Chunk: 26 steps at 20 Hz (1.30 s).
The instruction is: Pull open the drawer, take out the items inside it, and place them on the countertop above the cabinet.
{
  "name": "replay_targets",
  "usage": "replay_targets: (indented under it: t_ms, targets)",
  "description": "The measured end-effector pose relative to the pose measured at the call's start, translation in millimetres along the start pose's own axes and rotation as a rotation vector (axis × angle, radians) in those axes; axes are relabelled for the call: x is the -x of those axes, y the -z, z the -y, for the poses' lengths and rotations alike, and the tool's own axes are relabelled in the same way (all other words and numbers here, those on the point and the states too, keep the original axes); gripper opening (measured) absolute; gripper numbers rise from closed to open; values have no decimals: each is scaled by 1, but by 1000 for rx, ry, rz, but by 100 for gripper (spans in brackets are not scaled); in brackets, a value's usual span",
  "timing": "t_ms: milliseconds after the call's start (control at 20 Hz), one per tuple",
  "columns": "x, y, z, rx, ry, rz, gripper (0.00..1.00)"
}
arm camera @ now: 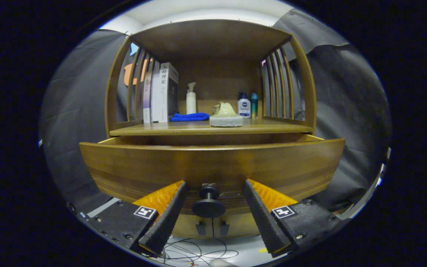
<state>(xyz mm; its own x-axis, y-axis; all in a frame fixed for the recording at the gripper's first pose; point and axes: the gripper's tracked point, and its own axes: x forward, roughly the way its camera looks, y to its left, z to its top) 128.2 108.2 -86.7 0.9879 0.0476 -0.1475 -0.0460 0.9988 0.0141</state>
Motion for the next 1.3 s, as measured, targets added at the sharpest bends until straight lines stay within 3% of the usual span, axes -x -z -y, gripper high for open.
replay_targets:
  t_ms: [600,1050,1300]
  targets:
    - [-65,-16,-1,7,-1,3,99]
    - [-83,-17,-3,28,8,16,99]
    - [-75,-10,4,-78,-4,-53,99]
